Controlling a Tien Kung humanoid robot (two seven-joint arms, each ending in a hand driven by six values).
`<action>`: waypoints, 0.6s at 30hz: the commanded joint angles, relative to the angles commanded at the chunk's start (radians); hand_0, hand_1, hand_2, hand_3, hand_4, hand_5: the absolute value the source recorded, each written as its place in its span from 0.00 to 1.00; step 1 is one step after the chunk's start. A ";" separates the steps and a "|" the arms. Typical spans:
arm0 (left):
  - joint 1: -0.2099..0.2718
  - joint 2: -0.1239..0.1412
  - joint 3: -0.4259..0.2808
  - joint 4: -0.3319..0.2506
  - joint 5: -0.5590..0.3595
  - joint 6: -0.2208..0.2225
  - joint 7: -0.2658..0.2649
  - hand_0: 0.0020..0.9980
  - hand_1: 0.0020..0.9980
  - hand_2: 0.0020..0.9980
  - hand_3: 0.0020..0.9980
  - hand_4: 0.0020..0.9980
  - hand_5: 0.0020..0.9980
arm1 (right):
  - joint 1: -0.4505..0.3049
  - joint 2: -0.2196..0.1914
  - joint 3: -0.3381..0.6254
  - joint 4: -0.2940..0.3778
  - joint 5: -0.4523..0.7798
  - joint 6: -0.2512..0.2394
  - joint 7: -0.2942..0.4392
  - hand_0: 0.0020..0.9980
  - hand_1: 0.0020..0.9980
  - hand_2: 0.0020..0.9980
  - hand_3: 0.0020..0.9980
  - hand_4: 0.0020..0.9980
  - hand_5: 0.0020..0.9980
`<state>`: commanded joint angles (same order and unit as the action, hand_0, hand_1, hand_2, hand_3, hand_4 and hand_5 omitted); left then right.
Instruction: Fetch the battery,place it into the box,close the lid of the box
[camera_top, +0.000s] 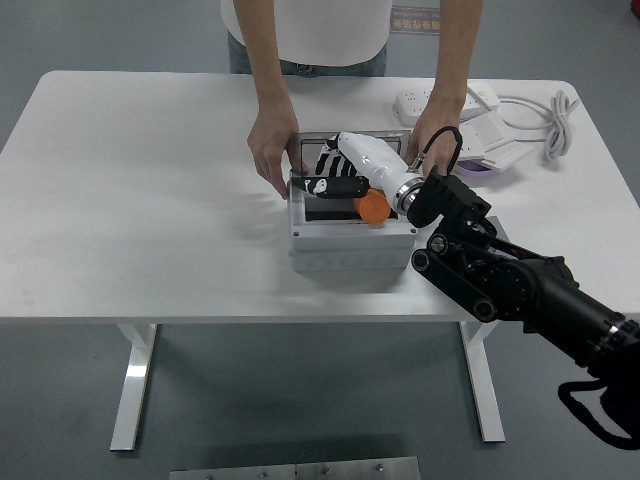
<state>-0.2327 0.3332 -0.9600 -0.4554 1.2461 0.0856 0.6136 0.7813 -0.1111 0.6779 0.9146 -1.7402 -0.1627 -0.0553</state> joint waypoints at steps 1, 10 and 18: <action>0.001 0.000 0.000 0.000 -0.002 0.001 0.001 0.63 0.70 0.57 0.54 0.50 0.00 | 0.000 -0.001 -0.001 0.003 0.002 -0.001 -0.003 0.17 0.27 0.32 0.36 0.87 0.64; 0.014 0.004 0.010 -0.003 -0.027 0.015 0.005 0.63 0.70 0.57 0.54 0.50 0.00 | -0.014 -0.038 -0.008 0.082 0.020 0.024 -0.064 0.08 0.20 0.25 0.28 0.71 0.49; 0.025 0.008 0.017 -0.004 -0.045 0.026 0.005 0.63 0.70 0.57 0.54 0.50 0.00 | -0.054 -0.107 0.018 0.230 -0.005 0.099 -0.181 0.07 0.18 0.24 0.26 0.68 0.49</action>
<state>-0.2076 0.3412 -0.9426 -0.4599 1.2009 0.1118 0.6189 0.7269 -0.2181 0.6958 1.1447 -1.7457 -0.0638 -0.2361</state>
